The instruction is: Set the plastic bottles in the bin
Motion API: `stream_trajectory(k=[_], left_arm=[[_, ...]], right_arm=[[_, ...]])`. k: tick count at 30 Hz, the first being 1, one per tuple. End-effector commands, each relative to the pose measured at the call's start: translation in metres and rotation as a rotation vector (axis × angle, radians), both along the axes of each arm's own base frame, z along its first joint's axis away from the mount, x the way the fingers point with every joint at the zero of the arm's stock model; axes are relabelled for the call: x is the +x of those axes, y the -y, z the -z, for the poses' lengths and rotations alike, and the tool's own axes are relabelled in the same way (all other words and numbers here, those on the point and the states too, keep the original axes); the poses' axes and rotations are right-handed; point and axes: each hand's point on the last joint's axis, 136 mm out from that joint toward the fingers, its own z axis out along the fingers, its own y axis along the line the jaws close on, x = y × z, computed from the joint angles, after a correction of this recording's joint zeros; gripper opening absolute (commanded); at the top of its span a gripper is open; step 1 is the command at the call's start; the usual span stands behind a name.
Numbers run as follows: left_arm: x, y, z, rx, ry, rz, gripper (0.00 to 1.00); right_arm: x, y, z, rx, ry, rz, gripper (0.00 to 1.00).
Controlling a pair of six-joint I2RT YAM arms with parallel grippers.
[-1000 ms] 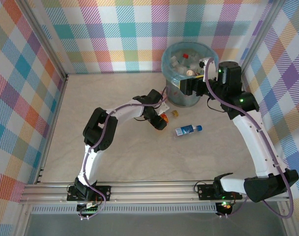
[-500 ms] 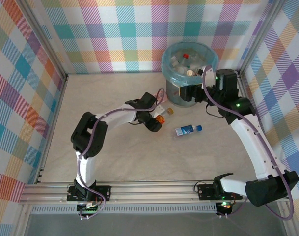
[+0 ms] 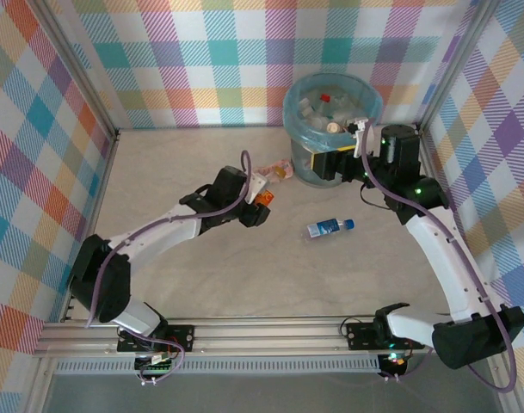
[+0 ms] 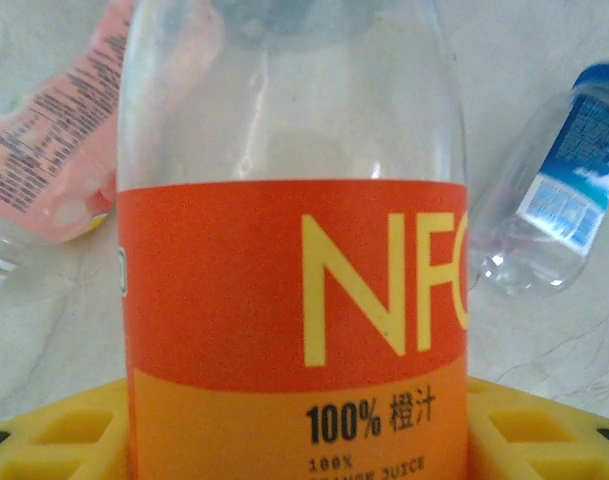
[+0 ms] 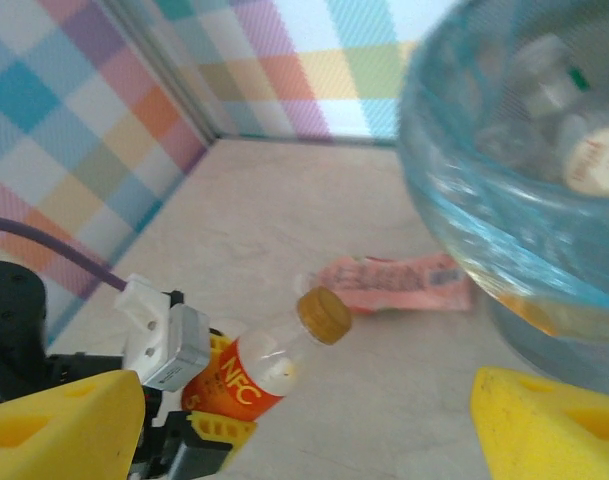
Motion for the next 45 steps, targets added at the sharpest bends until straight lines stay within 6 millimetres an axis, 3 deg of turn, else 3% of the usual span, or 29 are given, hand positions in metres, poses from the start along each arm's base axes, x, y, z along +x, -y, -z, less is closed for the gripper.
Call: stream_trajectory(k=[1,7,11,14,20,27,31,36,45], left_arm=[[0.000,0.001,-0.037,-0.136,0.064,-0.044,0.45],[-0.023,0.001,-0.093,-0.287,0.158,0.018,0.46],[-0.036,-0.002,-0.122,-0.343,0.213,0.052,0.47],[-0.046,-0.002,-0.138,-0.384,0.236,0.089,0.47],[-0.068,0.005,-0.163,-0.481,0.262,0.185,0.48],[-0.073,0.002,-0.177,-0.496,0.308,0.198,0.49],[-0.079,0.000,-0.184,-0.497,0.324,0.214,0.49],[-0.086,-0.001,-0.191,-0.497,0.324,0.241,0.49],[-0.086,-0.016,-0.204,-0.492,0.359,0.168,0.52]], right_arm=[[-0.014,-0.021,-0.021,0.097,0.057,-0.159,0.84],[-0.023,-0.049,-0.036,0.158,0.053,-0.320,0.85],[-0.037,-0.080,-0.040,0.122,0.078,-0.441,0.85],[-0.035,-0.093,-0.038,0.100,0.077,-0.436,0.85],[-0.033,-0.107,-0.054,0.197,0.059,-0.479,0.85],[-0.033,-0.120,-0.084,0.255,0.127,-0.547,0.80],[-0.035,-0.127,-0.086,0.262,0.107,-0.577,0.79],[-0.051,-0.140,-0.084,0.261,0.098,-0.673,0.80],[-0.063,-0.155,-0.089,0.253,0.080,-0.796,0.60]])
